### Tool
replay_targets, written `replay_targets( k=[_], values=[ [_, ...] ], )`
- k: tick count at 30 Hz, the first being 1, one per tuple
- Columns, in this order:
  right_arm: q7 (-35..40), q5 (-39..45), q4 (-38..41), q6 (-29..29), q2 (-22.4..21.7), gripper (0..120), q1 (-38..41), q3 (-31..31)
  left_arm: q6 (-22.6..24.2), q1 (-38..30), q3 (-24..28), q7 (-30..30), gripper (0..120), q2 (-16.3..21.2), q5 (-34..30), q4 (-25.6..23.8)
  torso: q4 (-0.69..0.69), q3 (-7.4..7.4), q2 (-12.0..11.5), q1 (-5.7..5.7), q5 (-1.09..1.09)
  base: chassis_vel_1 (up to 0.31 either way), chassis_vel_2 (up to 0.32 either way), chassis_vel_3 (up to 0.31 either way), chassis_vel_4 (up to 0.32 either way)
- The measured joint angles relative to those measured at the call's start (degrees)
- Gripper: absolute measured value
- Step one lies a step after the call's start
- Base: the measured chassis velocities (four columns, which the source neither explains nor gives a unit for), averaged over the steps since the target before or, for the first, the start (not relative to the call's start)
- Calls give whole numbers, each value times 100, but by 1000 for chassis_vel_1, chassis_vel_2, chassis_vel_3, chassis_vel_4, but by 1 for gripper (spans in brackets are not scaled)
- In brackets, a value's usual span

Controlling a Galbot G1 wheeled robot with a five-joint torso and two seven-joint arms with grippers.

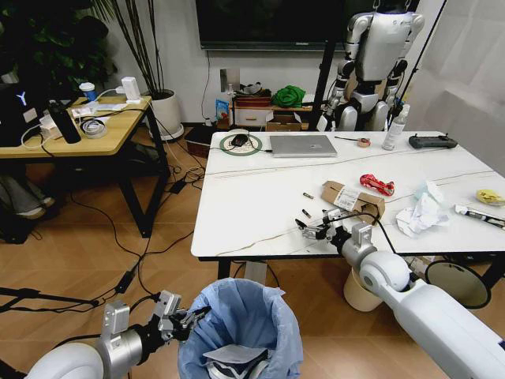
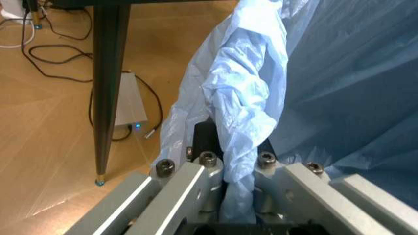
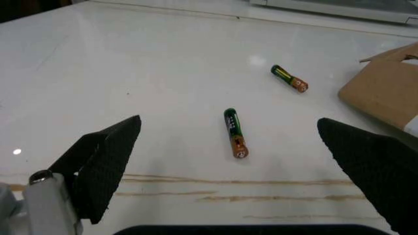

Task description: Pick up the trash bin and place the trash from the table into it.

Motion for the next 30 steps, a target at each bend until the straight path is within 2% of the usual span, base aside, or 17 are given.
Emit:
replay_targets(
  k=[10, 24, 25, 30],
  values=[
    [-147, 7, -394, 74, 70, 98, 191, -152, 3, -44, -38, 2, 0, -11, -36, 56, -1, 0, 0, 0, 0, 0, 0, 0, 0],
    [-201, 196, -481, 106, 51, 45, 306, -315, 2, -58, -88, 21, 0, -31, -78, 72, 0, -1, 0, 0, 0, 0, 0, 0, 0],
    [-201, 196, -481, 106, 51, 45, 306, -315, 2, -58, -88, 21, 0, -31, -78, 72, 0, -1, 0, 0, 0, 0, 0, 0, 0],
    [-228, 238, -468, 105, -4, 24, 317, -311, -1, -75, -75, 27, 0, -50, -72, 79, -1, 0, 0, 0, 0, 0, 0, 0, 0]
  ],
)
